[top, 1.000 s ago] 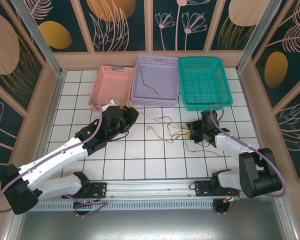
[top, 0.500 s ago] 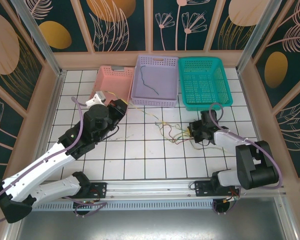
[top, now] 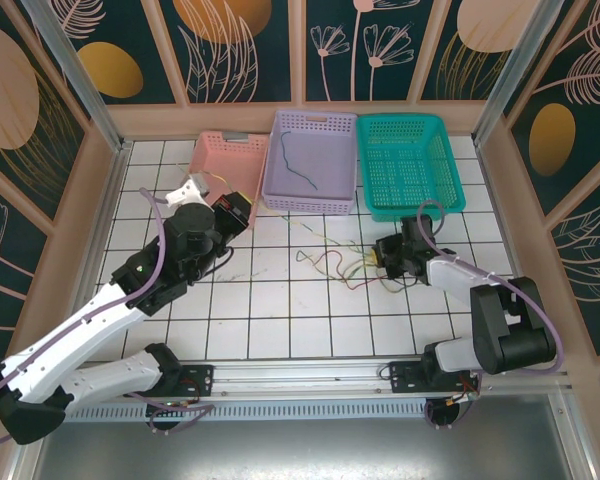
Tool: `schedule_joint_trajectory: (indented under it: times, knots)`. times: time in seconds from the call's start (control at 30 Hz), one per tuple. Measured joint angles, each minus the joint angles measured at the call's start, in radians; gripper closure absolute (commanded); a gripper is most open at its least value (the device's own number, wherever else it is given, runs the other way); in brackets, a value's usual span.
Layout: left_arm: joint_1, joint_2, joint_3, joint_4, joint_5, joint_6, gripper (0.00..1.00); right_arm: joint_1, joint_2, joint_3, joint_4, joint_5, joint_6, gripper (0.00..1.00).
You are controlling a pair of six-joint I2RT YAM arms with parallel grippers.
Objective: Untangle the cables
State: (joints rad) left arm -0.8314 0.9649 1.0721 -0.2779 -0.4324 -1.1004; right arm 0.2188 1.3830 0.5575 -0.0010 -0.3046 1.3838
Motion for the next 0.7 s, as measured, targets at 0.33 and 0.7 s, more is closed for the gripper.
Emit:
schedule_joint_trajectory:
  times: [0.33, 0.7]
  knots:
    - [-0.001, 0.029, 0.086, -0.039, -0.043, 0.127, 1.00, 0.000, 0.022, 0.035, 0.058, -0.047, -0.018, 0.95]
    - [0.029, -0.006, 0.063, 0.203, -0.046, 0.040, 1.00, -0.047, 0.084, 0.022, -0.014, 0.072, -0.041, 0.78]
